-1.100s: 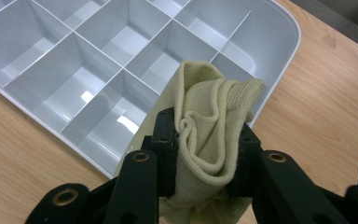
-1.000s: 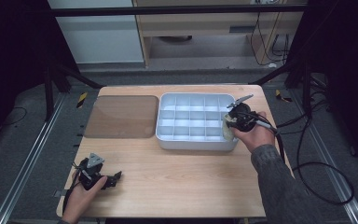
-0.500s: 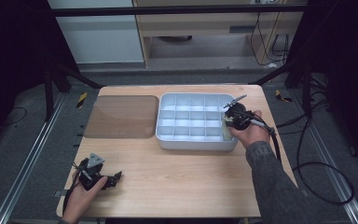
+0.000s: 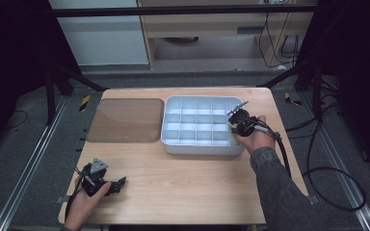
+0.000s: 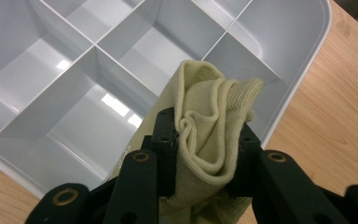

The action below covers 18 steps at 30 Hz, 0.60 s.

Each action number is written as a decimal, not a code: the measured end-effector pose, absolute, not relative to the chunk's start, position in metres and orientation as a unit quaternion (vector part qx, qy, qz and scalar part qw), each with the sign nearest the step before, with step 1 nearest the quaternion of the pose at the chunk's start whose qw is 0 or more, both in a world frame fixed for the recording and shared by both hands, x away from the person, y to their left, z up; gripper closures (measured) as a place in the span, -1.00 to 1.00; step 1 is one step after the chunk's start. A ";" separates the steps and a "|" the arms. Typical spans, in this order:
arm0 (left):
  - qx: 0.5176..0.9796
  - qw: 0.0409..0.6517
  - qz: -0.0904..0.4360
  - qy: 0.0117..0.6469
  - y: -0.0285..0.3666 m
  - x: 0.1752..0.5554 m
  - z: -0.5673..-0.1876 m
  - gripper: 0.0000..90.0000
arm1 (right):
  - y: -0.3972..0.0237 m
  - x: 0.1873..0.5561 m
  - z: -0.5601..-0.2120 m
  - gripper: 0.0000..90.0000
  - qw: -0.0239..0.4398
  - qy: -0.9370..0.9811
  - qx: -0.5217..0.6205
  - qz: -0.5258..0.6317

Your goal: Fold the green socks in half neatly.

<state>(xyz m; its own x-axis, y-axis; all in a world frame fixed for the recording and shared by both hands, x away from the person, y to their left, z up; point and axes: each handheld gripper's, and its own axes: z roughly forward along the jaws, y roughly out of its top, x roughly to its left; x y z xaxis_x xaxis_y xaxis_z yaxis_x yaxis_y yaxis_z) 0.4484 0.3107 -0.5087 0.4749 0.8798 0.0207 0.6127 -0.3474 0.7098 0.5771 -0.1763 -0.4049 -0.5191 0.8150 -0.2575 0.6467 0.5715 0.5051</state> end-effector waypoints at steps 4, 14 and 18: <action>0.795 0.325 0.205 0.470 0.311 0.448 -0.509 -1.00 | -0.179 0.575 -0.409 0.54 0.235 0.851 0.434 0.181; 0.796 0.323 0.206 0.468 0.310 0.448 -0.508 -1.00 | -0.181 0.572 -0.419 0.54 0.235 0.852 0.432 0.177; 0.797 0.322 0.207 0.467 0.310 0.448 -0.508 -1.00 | -0.181 0.572 -0.423 0.54 0.234 0.852 0.433 0.177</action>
<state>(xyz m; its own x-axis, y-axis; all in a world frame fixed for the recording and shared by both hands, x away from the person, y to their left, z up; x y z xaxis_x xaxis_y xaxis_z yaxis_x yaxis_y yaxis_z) 0.4483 0.3099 -0.5083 0.4778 0.8780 0.0277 0.6117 -0.3551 0.7069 0.5718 -0.1814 -0.4229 -0.5146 0.8214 -0.2460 0.6555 0.5618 0.5047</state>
